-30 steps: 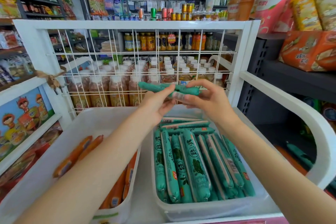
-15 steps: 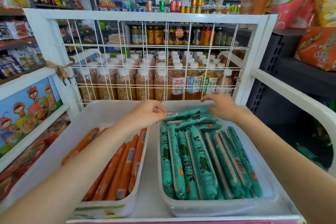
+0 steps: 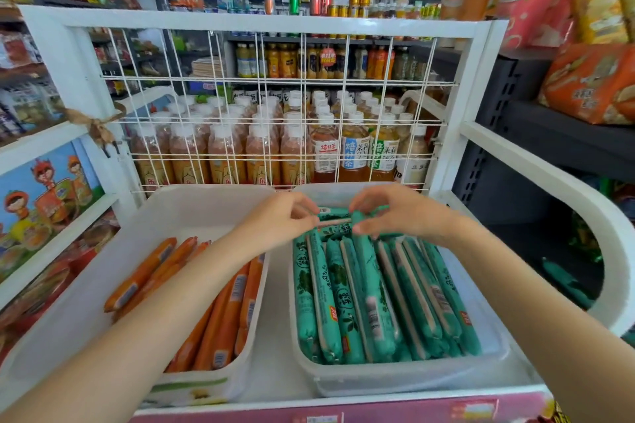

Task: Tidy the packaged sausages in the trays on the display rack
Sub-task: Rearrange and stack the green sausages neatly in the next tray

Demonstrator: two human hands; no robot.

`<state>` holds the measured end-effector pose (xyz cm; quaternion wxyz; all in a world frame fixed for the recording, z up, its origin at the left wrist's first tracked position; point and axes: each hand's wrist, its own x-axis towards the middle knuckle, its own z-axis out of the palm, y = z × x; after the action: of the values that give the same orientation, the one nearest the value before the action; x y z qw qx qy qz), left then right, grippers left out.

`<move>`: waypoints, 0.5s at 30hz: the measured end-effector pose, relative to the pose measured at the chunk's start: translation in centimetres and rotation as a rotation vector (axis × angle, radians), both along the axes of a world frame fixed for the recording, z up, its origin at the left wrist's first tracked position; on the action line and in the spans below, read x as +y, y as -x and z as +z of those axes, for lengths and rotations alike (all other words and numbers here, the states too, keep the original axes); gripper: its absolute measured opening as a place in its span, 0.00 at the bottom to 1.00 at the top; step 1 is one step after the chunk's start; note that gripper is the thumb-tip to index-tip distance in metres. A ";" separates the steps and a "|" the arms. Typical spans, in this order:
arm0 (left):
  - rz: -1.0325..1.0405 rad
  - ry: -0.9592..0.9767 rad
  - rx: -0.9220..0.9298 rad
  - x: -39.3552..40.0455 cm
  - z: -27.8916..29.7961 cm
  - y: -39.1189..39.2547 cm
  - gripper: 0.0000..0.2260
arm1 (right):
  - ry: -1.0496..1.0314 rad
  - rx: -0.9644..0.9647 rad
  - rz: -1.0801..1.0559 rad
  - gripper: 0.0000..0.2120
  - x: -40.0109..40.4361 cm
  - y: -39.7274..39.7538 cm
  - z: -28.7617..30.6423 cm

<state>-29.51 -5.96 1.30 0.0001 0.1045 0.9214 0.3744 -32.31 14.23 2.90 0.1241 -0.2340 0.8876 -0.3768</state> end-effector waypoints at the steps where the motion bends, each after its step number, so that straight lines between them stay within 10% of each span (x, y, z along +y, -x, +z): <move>1: -0.033 -0.060 -0.012 0.3 0.2 -0.2 0.04 | 0.123 -0.006 -0.025 0.12 0.2 -0.2 0.8; 5: -0.129 -0.387 -0.167 1.6 1.4 -1.0 0.11 | 0.478 0.108 -0.025 0.15 0.4 -0.9 3.9; 15: -0.172 -0.345 0.132 2.7 3.0 -1.3 0.15 | 0.469 0.436 0.028 0.14 -0.3 -2.7 6.3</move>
<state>-28.17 -3.24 4.33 -0.0461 0.2055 0.8293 0.5175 -29.58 13.91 9.19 -0.1212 -0.3437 0.7791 -0.5101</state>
